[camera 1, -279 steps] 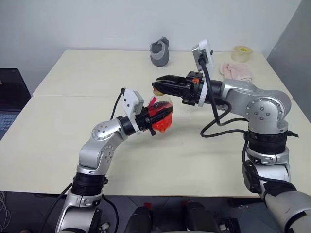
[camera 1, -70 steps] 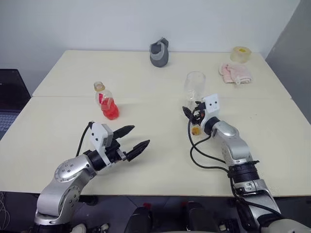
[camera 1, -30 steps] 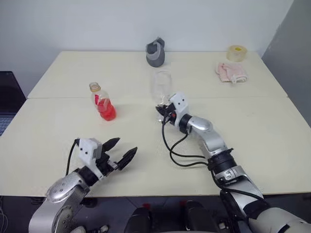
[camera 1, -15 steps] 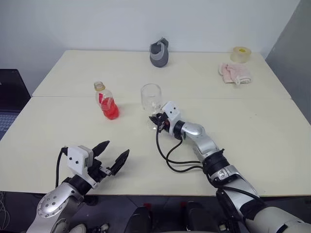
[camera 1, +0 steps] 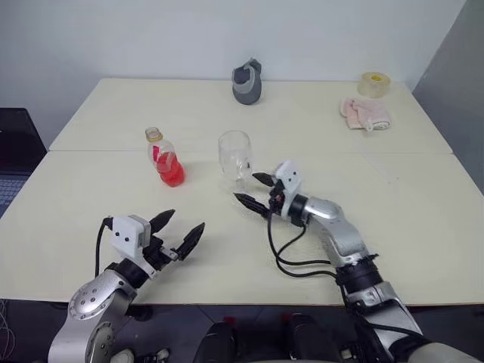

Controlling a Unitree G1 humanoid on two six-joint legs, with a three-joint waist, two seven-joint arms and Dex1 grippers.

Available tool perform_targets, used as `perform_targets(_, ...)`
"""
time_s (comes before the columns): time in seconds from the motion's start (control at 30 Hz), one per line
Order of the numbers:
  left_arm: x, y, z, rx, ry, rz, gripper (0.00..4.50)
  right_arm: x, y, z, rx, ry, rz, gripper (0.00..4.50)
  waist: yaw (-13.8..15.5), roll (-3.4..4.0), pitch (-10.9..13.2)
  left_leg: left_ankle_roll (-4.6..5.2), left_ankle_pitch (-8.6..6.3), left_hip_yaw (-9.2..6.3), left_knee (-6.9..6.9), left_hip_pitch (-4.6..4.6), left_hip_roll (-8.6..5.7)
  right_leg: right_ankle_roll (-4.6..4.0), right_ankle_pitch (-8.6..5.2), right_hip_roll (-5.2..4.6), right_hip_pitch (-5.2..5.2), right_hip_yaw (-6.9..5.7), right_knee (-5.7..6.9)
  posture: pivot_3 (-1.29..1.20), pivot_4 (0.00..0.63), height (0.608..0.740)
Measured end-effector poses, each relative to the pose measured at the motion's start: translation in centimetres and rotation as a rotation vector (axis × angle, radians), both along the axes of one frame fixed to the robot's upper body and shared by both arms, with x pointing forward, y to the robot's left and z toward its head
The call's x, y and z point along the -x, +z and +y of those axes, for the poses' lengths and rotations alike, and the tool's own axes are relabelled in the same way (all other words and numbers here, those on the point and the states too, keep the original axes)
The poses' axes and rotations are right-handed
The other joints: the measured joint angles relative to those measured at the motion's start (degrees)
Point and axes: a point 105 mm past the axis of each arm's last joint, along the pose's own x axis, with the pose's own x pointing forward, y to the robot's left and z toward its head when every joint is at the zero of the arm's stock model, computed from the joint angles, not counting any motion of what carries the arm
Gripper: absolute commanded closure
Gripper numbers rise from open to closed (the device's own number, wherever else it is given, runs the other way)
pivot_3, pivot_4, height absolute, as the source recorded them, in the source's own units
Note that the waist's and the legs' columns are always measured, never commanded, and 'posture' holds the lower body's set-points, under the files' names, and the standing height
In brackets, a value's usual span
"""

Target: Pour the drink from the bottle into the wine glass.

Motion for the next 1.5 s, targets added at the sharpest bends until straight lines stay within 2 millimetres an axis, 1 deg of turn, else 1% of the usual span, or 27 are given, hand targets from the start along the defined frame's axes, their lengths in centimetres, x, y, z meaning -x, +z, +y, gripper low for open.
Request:
perform_targets(0.07,-0.3,0.0,0.2,0.012,0.041,0.001,0.00,1.0,0.1,-1.4,0.022,0.011,0.002,0.28,0.3,0.00,0.0,0.01,-0.01,-0.02,0.00,-0.01,0.01,0.00,0.00,-0.01,0.01,-0.01,-0.02,0.00,0.150,0.740)
perform_targets(0.1,-0.5,0.0,0.4,0.007,0.065,-0.005,0.00,2.0,0.2,-2.6,0.049,0.031,0.001,0.28,0.6,0.00,0.0,0.01,-0.01,-0.04,0.02,-0.06,0.00,0.01,-0.01,-0.02,0.01,-0.04,-0.04,0.00,0.150,0.740)
perform_targets(0.17,-1.0,0.0,1.0,-0.009,0.106,-0.007,0.00,3.2,0.3,-4.4,0.096,0.049,0.011,0.28,0.8,-0.01,0.0,0.02,-0.01,-0.04,0.04,-0.06,-0.02,0.01,-0.01,-0.06,0.02,-0.03,-0.03,0.00,0.150,0.740)
perform_targets(0.23,-1.9,0.0,1.7,-0.022,0.155,-0.012,0.00,4.3,1.2,-5.7,0.111,0.062,0.005,0.28,0.8,-0.01,0.0,0.02,-0.01,-0.03,0.05,-0.03,-0.06,0.01,-0.01,-0.01,0.03,-0.06,-0.02,0.00,0.150,0.740)
perform_targets(0.27,-2.3,0.1,2.2,-0.028,0.181,-0.019,0.00,4.8,2.0,-6.0,0.112,0.076,-0.006,0.28,0.7,-0.01,0.0,0.03,-0.01,-0.04,0.04,-0.03,-0.03,0.01,-0.01,0.02,0.03,-0.08,-0.01,0.00,0.150,0.740)
perform_targets(0.33,-3.4,0.8,2.8,-0.042,0.225,-0.049,0.00,6.1,3.7,-6.3,0.109,0.106,-0.046,0.28,0.6,-0.02,0.0,0.03,-0.01,-0.03,0.02,-0.01,0.00,0.01,-0.01,0.05,0.03,-0.07,-0.01,0.00,0.150,0.740)
perform_targets(0.37,-3.6,1.1,2.9,-0.043,0.237,-0.060,0.00,6.6,4.3,-6.2,0.110,0.119,-0.065,0.28,0.5,-0.03,0.0,0.03,-0.02,-0.01,0.01,0.00,0.02,0.01,-0.01,0.06,0.03,-0.05,-0.02,0.00,0.150,0.740)
perform_targets(0.4,-3.8,1.3,3.0,-0.040,0.245,-0.067,0.00,7.0,4.6,-6.1,0.107,0.132,-0.075,0.28,0.5,-0.05,0.0,0.03,-0.02,0.00,0.01,0.00,0.02,0.01,-0.01,0.06,0.03,-0.04,-0.02,0.00,0.150,0.740)
perform_targets(0.5,-4.2,1.3,3.0,-0.032,0.265,-0.071,0.00,7.7,4.7,-5.8,0.086,0.144,-0.054,0.28,0.7,-0.05,0.0,0.02,-0.01,-0.02,0.02,-0.03,-0.02,0.01,-0.01,0.02,0.03,-0.05,-0.03,0.00,0.150,0.740)
perform_targets(0.6,-4.9,1.4,3.1,-0.046,0.282,-0.077,0.00,8.5,5.5,-5.1,0.051,0.163,-0.059,0.28,0.8,-0.07,0.0,0.01,-0.01,-0.03,0.05,-0.04,-0.03,0.01,-0.01,0.02,0.05,-0.07,-0.03,0.00,0.150,0.740)
perform_targets(0.7,-5.6,1.9,3.0,-0.037,0.306,-0.101,0.00,8.5,5.8,-4.9,0.037,0.145,-0.052,0.28,0.8,-0.08,0.0,-0.01,0.01,-0.03,0.05,-0.04,-0.06,0.01,-0.01,0.00,0.05,-0.07,-0.04,0.00,0.150,0.740)
perform_targets(0.83,-6.0,1.6,3.0,-0.047,0.313,-0.094,0.00,8.4,6.0,-4.9,0.026,0.126,-0.047,0.28,0.8,-0.08,0.0,-0.12,0.07,-0.02,0.04,-0.04,-0.04,0.01,-0.01,0.01,0.04,-0.07,-0.03,0.00,0.150,0.740)
perform_targets(1.0,-7.3,2.0,3.3,-0.041,0.327,-0.113,0.00,8.1,6.1,-5.1,0.026,0.098,-0.049,0.28,0.8,-0.09,0.0,-0.12,0.07,-0.01,0.05,-0.04,-0.07,0.01,-0.01,0.00,0.04,-0.09,-0.03,0.00,0.150,0.740)
perform_targets(1.3,-8.9,1.9,4.0,-0.042,0.348,-0.133,0.00,7.9,6.2,-5.6,0.031,0.067,-0.052,0.28,0.8,-0.09,0.0,-0.13,0.07,-0.02,0.05,-0.04,-0.06,0.01,-0.01,0.00,0.04,-0.10,-0.03,0.00,0.150,0.740)
perform_targets(1.5,-9.8,1.7,4.4,-0.046,0.348,-0.142,0.00,7.8,6.3,-5.5,0.024,0.068,-0.041,0.28,0.8,-0.09,0.0,-0.14,0.08,-0.03,0.05,-0.05,-0.07,0.01,-0.01,0.00,0.04,-0.10,-0.03,0.00,0.150,0.740)
